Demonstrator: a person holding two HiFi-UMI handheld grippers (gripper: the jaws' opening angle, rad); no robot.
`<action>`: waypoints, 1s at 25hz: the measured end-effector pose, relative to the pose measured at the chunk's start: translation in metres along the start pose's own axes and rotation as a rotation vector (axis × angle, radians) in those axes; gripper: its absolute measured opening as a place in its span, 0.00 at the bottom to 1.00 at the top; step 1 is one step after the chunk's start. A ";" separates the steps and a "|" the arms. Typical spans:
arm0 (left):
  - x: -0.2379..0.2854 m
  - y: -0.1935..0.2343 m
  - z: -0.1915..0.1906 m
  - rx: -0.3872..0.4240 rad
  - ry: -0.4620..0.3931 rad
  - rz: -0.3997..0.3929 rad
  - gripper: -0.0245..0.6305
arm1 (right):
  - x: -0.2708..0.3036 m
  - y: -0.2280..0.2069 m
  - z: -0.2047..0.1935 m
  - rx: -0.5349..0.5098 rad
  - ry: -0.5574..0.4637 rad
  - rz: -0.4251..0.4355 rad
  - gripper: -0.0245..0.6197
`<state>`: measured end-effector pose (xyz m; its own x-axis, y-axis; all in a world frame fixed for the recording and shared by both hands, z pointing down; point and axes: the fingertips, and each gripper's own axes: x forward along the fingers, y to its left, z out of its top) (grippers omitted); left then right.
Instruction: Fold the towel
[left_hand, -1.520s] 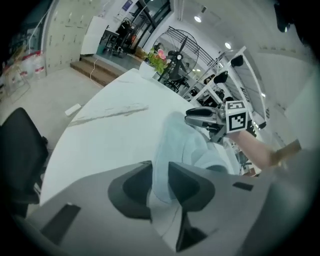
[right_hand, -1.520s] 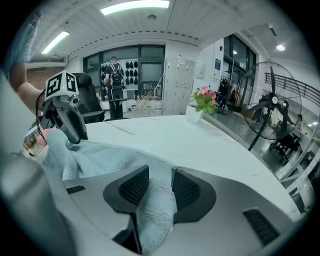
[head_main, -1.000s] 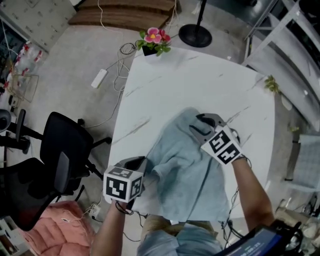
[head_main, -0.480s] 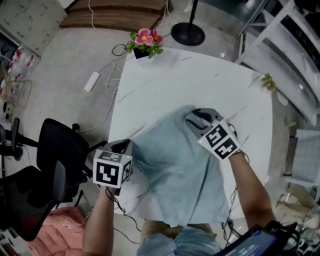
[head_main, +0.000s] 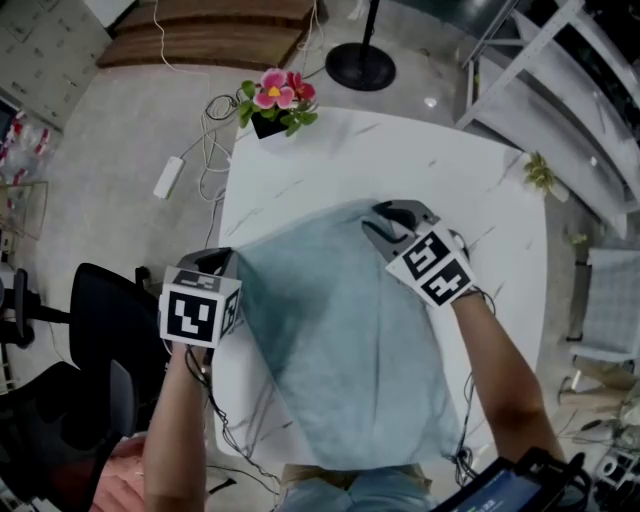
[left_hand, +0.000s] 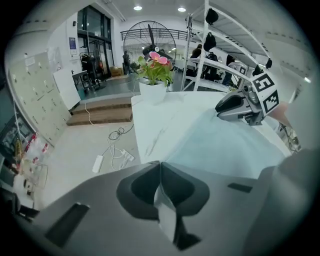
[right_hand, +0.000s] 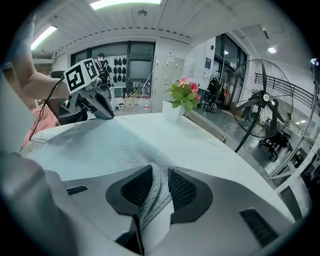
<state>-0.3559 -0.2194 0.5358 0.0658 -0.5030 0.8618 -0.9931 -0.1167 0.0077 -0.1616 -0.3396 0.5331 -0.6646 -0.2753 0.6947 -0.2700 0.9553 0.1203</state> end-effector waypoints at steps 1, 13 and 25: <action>0.004 0.007 0.007 0.006 -0.002 0.001 0.06 | 0.005 -0.006 0.004 0.001 0.000 -0.010 0.22; 0.043 0.061 0.062 0.046 -0.033 0.040 0.06 | 0.058 -0.065 0.044 0.035 -0.017 -0.094 0.20; -0.068 0.057 0.068 -0.030 -0.311 0.061 0.17 | -0.037 -0.032 0.037 0.085 -0.107 -0.064 0.32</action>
<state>-0.4101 -0.2502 0.4426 0.0279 -0.7464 0.6649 -0.9983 -0.0554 -0.0203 -0.1547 -0.3641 0.4774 -0.7133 -0.3496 0.6074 -0.3692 0.9241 0.0984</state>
